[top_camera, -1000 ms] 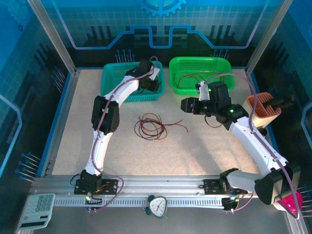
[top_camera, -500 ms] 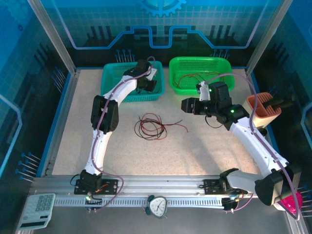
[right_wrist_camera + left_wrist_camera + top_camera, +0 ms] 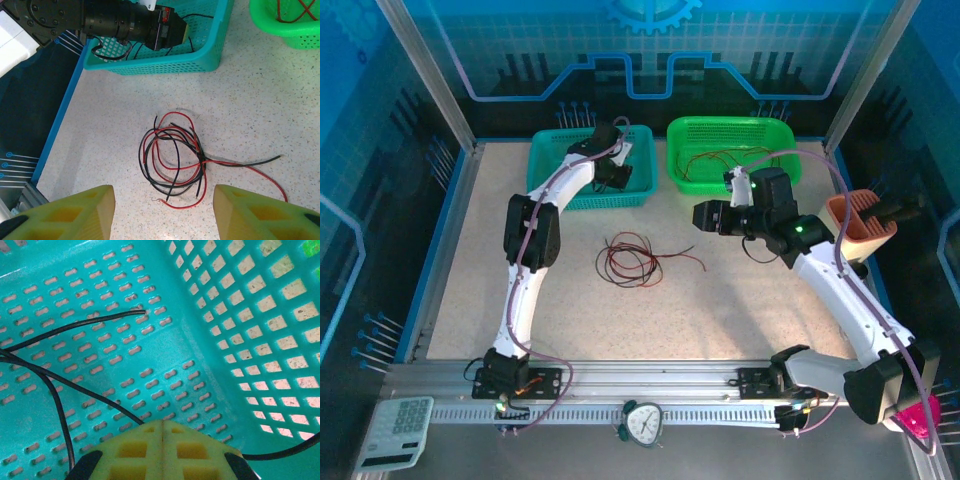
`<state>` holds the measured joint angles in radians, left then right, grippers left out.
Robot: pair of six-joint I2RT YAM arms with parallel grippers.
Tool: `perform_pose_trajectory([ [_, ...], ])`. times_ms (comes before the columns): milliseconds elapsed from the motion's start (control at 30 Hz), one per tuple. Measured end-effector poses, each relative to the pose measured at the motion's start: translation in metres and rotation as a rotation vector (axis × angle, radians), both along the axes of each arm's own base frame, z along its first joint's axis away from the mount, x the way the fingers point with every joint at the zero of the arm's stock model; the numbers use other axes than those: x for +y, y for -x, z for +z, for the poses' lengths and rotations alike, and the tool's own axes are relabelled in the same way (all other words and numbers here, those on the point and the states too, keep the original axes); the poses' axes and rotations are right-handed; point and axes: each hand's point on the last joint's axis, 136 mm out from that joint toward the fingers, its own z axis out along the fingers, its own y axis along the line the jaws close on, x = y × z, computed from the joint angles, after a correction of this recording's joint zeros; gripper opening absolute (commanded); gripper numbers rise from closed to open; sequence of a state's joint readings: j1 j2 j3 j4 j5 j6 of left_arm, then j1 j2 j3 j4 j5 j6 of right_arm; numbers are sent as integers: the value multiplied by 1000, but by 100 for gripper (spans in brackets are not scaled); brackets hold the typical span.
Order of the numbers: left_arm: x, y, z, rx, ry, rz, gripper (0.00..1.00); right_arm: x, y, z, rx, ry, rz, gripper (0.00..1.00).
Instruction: Untangle the cables
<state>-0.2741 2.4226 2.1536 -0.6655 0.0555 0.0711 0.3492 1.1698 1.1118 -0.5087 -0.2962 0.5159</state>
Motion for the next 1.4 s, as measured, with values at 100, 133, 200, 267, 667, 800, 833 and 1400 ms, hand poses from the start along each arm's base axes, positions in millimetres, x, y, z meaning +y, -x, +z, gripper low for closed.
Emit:
perform_pose_trajectory([
  [100,4,0,9,-5,15,27,26,0,-3,-14,20,12,-5,55],
  [133,6,0,14,-9,21,36,30,0,-4,-24,38,19,-6,55],
  [200,9,1,38,-42,38,52,38,-2,-6,-55,104,50,-15,55],
  [267,12,3,69,-89,60,65,44,-5,-5,-88,178,86,-30,55],
  [667,21,94,194,-276,327,144,74,-30,-2,-192,372,334,-82,52],
  [800,24,126,168,-211,378,180,78,-32,-6,-204,367,441,-48,50],
  [833,25,131,164,-199,384,186,80,-31,-7,-205,361,462,-37,50],
  [1400,32,166,181,-252,483,229,89,-24,-19,-236,352,702,59,41],
])
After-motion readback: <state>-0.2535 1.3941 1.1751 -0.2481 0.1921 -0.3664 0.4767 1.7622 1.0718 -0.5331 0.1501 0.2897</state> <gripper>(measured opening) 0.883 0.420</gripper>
